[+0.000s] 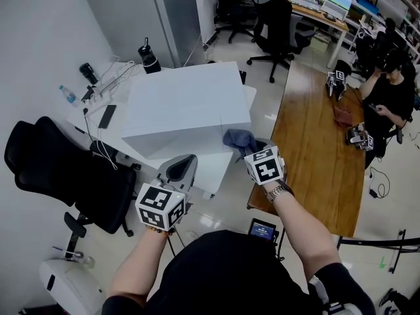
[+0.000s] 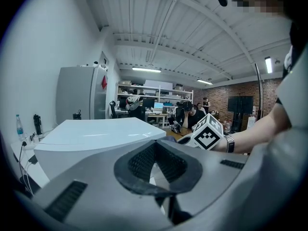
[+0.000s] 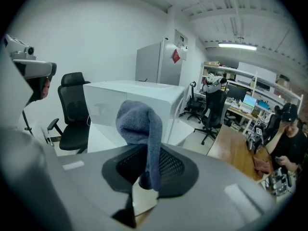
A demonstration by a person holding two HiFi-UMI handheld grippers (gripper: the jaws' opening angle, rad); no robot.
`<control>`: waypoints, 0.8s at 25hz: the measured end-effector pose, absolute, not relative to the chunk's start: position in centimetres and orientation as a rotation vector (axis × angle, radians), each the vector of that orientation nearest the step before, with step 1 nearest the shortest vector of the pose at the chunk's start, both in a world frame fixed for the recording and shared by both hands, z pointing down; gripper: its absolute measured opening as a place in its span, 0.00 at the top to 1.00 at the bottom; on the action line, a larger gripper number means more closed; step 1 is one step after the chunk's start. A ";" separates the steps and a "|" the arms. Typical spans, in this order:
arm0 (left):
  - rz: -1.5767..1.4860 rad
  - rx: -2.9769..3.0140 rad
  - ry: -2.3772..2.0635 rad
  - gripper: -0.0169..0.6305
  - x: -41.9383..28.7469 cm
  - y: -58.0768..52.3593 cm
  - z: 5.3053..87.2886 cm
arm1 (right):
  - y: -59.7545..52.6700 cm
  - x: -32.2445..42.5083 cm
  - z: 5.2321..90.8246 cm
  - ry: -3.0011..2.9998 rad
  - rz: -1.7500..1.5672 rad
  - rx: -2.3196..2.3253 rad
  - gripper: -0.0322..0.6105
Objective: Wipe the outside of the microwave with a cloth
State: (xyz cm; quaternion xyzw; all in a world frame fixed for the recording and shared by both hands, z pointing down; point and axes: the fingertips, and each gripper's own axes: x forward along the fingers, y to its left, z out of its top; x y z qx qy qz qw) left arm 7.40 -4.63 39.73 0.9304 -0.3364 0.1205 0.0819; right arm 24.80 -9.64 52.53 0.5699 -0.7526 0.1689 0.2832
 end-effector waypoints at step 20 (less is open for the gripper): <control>0.294 2.819 -0.795 0.64 11.5 -0.2 39.4 | -1.4 19.5 42.4 -2.436 0.158 1.106 0.85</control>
